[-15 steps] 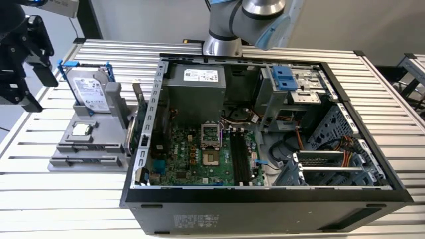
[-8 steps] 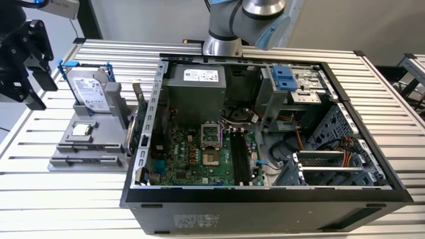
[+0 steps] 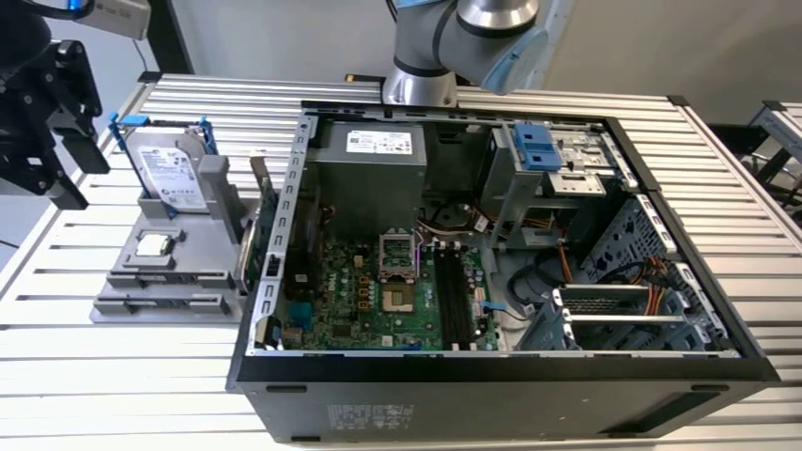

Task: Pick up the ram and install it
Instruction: 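Pick up the ram and move it above insertion slot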

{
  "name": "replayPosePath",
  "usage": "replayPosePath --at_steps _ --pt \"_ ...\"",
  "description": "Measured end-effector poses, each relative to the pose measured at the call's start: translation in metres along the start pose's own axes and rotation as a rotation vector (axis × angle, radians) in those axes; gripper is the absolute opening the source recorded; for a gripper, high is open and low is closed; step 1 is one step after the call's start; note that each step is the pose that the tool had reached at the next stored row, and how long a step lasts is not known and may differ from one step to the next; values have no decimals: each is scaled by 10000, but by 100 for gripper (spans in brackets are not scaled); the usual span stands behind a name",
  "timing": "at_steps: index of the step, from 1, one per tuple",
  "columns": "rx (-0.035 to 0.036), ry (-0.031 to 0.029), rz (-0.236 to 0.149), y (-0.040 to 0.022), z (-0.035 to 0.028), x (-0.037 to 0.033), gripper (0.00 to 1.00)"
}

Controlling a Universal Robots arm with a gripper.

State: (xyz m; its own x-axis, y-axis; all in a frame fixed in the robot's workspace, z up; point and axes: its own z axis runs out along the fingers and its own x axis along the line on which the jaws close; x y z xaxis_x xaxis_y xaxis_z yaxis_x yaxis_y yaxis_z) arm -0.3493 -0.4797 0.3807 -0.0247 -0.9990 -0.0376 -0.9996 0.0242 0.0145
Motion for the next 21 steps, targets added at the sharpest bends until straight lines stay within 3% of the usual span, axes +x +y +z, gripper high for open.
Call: replayPosePath --at_steps 21 --pt "16 4 -1 -2 123 5 100"
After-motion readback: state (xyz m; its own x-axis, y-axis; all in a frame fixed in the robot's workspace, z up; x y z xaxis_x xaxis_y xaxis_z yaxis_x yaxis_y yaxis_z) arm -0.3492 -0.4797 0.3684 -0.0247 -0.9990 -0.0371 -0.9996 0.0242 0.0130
